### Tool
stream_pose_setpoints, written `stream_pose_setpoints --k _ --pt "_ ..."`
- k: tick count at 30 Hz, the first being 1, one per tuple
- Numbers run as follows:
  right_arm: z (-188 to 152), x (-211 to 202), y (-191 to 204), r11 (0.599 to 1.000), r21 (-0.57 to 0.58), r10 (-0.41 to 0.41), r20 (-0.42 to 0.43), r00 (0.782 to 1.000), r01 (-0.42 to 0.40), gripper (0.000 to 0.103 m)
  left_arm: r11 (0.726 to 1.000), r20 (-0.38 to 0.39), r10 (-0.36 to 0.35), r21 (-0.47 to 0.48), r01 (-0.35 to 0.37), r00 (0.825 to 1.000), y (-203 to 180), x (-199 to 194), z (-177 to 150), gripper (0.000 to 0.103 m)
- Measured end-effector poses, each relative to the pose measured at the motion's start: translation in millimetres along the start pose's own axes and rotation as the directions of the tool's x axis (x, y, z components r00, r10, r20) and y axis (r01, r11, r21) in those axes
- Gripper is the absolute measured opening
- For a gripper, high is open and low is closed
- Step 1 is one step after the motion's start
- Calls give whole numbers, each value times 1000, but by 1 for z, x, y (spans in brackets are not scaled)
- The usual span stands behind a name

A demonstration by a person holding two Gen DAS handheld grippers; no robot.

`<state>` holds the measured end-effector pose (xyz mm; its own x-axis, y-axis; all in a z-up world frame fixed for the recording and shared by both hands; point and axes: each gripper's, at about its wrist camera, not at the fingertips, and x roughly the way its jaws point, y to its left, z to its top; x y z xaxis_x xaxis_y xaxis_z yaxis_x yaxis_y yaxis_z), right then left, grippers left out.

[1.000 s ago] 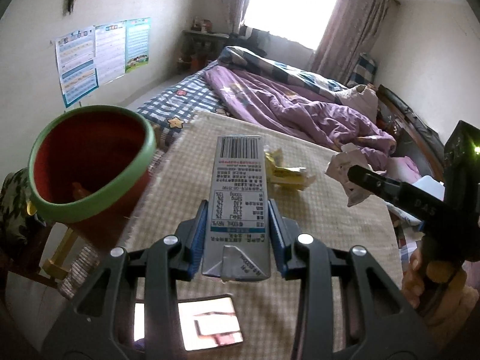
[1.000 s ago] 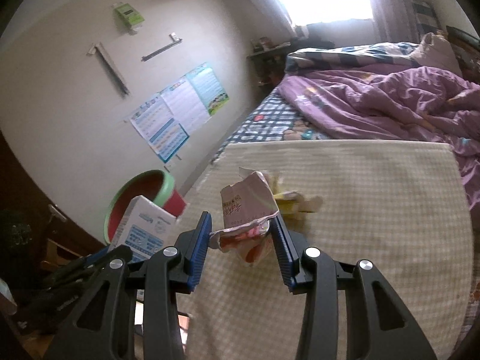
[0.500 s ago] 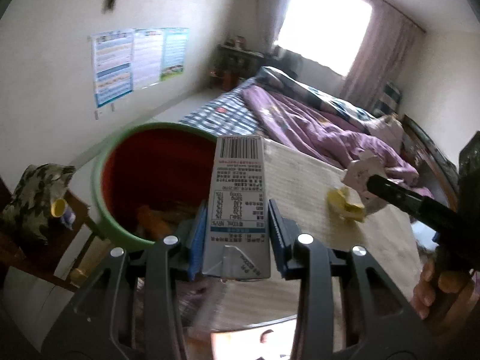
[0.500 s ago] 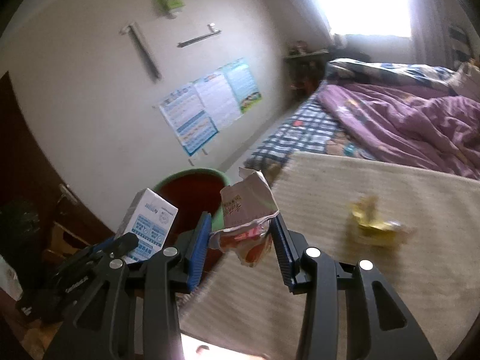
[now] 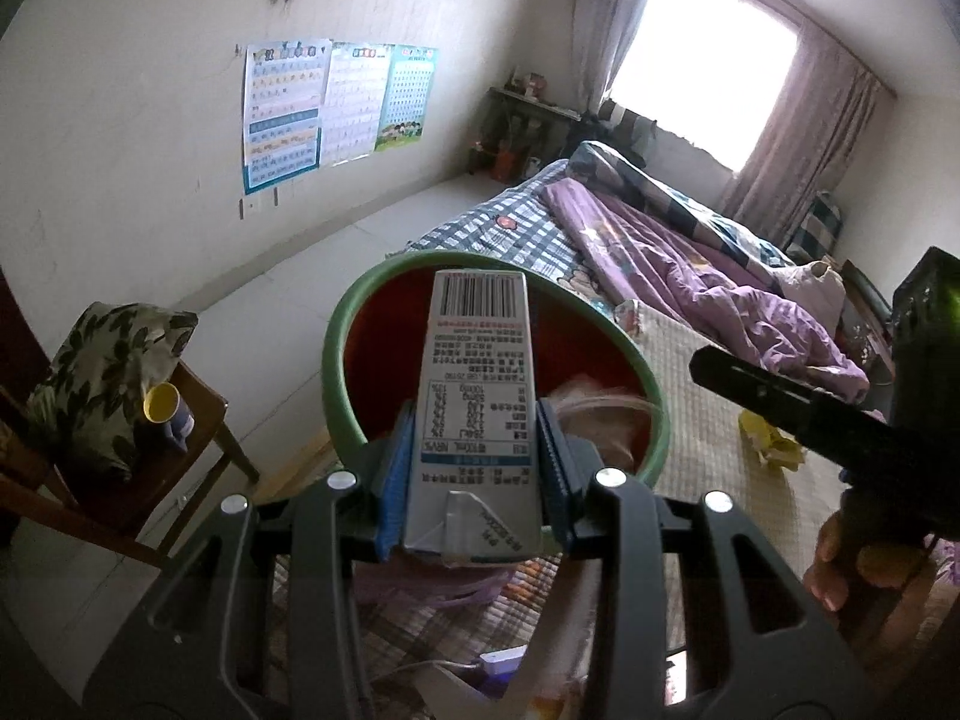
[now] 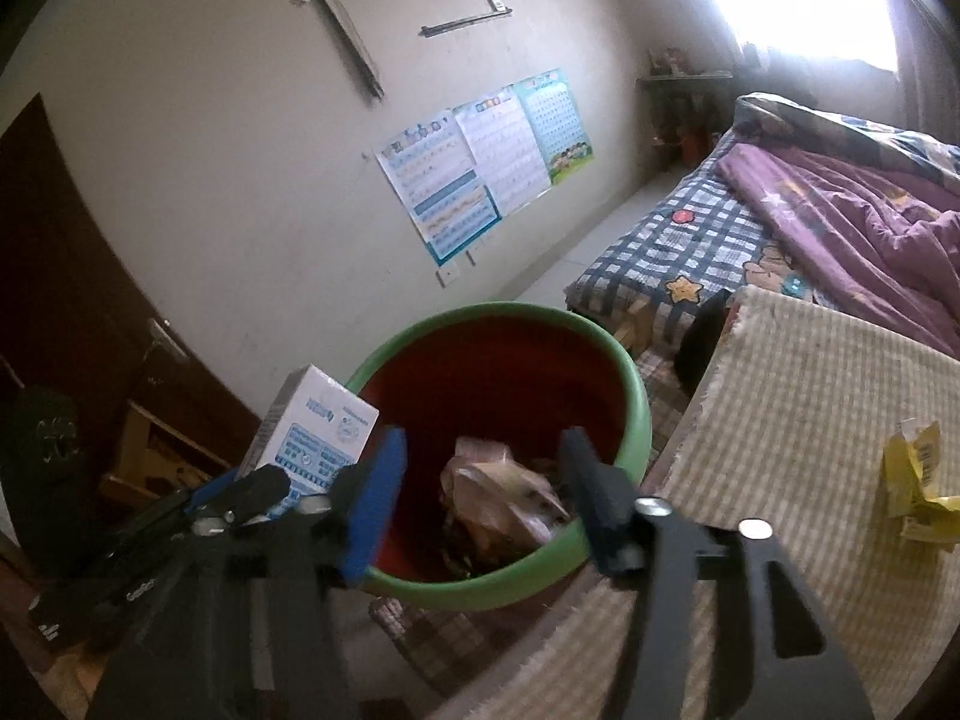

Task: Collect trash
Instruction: 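Open the right tool over the bin to drop the pink paper cup, then grasp the yellow snack wrapper with the right tool while the left tool holds the carton, then open the left tool to drop the carton into the bin while the right tool lifts the yellow wrapper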

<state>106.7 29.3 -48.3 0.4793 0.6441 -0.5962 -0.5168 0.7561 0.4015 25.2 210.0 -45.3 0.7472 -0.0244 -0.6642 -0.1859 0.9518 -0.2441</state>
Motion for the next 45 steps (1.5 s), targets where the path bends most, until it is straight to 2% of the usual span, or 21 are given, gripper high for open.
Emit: stream_pose_setpoints --k 3,6,9,13,17,22,24,27,30,34,37,39,41,44,45 --pt "0 -6 -12 999 8 -47 19 999 47 62 1000 -5 -14 4 14 1000 3 5 3 36" --pt "-1 -19 -44 988 34 -151 32 988 150 65 1000 -4 -30 10 30 1000 2 8 6 36" --pt "-4 -34 -84 957 72 -284 32 958 281 66 999 -8 -44 18 44 999 0 11 8 36" --pt "-13 -53 -138 896 123 -429 -9 903 426 70 999 -12 -46 20 46 999 3 14 12 36" --pt "-24 -51 -168 857 106 -499 -70 864 504 71 999 -18 -39 7 39 999 5 17 13 36" --pt "-31 -44 -183 859 107 -490 -117 864 501 72 999 -19 -45 27 46 999 -1 18 12 36" --pt "-33 -38 -185 857 81 -496 -136 857 509 72 998 -21 -50 35 51 999 -5 18 12 36" --pt "-37 -34 -185 840 48 -531 -140 836 541 73 998 -22 -53 41 53 998 -9 18 11 36" --pt "-38 -27 -183 799 -31 -599 -147 787 601 72 998 -23 -52 42 53 998 -12 19 11 36" --pt "-39 -26 -185 776 -71 -629 -160 761 627 64 998 -24 -52 44 53 998 -13 19 11 36" --pt "-42 -23 -187 738 -132 -674 -164 720 661 63 997 -26 -54 45 55 998 -15 19 10 36" --pt "-44 -22 -190 726 -158 -688 -166 707 669 62 997 -27 -56 50 58 998 -18 19 9 36" --pt "-45 -21 -191 725 -166 -688 -166 706 668 61 997 -27 -60 55 61 998 -23 19 7 36" --pt "-44 -25 -193 740 -145 -672 -178 719 656 32 996 -33 -62 63 64 998 -28 19 6 36" --pt "-44 -26 -193 745 -136 -667 -174 725 653 26 996 -33 -63 64 65 997 -29 19 6 36"
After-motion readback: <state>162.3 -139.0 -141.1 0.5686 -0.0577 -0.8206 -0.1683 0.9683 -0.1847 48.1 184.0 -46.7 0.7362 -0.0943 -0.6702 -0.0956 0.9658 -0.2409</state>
